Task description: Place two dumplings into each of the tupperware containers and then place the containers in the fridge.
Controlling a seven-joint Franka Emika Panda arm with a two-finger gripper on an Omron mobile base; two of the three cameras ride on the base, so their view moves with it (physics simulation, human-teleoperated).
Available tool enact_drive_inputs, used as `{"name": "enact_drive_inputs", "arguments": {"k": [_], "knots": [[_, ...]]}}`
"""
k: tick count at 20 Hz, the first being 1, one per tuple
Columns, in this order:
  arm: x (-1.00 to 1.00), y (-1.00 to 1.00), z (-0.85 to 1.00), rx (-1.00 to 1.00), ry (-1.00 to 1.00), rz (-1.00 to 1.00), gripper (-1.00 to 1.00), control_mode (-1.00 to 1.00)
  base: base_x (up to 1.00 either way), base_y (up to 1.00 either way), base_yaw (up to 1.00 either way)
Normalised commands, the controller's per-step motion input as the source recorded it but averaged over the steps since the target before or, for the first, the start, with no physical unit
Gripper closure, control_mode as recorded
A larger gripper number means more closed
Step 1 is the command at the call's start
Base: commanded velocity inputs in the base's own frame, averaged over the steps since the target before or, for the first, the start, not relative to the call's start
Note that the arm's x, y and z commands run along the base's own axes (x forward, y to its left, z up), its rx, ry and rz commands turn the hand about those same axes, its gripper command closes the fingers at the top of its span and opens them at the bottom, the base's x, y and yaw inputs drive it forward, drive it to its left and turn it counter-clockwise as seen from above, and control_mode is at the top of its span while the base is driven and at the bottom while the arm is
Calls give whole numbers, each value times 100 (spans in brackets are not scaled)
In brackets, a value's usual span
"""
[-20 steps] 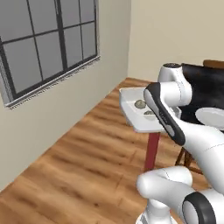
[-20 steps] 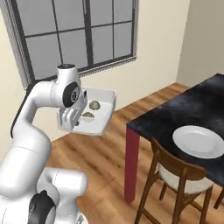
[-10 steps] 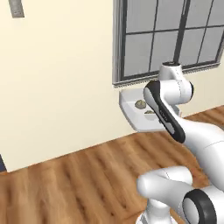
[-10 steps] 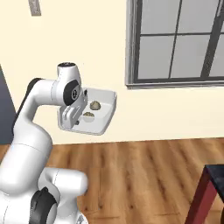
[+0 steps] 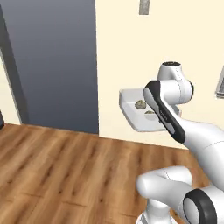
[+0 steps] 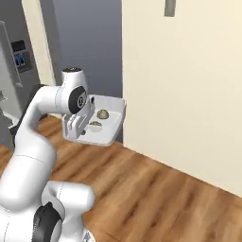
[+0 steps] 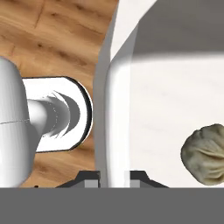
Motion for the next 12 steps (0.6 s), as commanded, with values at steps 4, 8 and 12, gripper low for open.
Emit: {"name": "enact_drive_inputs", "arguments": {"k": [4, 8, 12], "knots": [[0, 0, 0, 0, 0, 0, 100, 100, -6, 0, 100], [0, 0, 0, 0, 0, 0, 100, 100, 16, -39, 82], [0, 0, 0, 0, 0, 0, 100, 100, 62, -88, 55]]}}
